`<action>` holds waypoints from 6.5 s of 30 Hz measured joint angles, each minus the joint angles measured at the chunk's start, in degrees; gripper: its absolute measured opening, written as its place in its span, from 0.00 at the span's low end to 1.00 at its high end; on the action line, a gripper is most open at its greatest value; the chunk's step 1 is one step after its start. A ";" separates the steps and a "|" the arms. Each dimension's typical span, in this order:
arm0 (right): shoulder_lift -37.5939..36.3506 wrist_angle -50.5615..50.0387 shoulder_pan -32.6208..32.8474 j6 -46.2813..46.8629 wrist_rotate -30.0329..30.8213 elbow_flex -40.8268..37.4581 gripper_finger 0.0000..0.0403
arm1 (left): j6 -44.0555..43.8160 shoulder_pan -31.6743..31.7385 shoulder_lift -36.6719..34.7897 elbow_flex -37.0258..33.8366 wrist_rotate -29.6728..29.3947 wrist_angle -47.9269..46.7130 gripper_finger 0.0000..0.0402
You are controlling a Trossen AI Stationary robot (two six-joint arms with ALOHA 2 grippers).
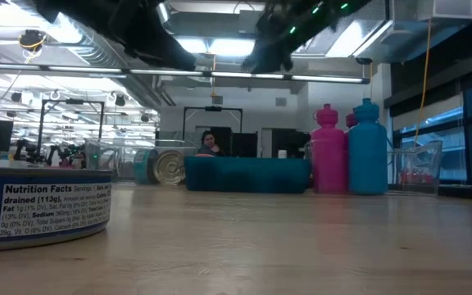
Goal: Pick & Place Food Item
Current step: Put the blue tuna can into the left transparent bin
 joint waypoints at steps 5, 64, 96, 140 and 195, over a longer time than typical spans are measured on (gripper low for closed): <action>-12.24 5.91 3.97 2.18 0.03 -12.23 0.78 | 0.43 0.02 -3.34 -0.02 -0.07 -1.15 0.73; -30.42 67.05 41.55 15.02 21.98 -63.01 0.78 | -11.59 -1.27 -8.56 -4.83 -11.82 18.17 0.73; -16.51 75.95 40.77 18.33 16.13 -63.94 0.78 | -24.53 -20.46 2.50 -10.49 6.34 10.94 0.73; -4.33 73.42 43.30 26.62 21.30 -56.34 0.78 | -32.61 -34.71 20.44 -1.22 17.07 8.35 0.45; -4.33 67.68 43.30 26.53 21.28 -56.34 0.78 | -16.96 -5.10 23.83 -1.05 6.30 3.22 0.39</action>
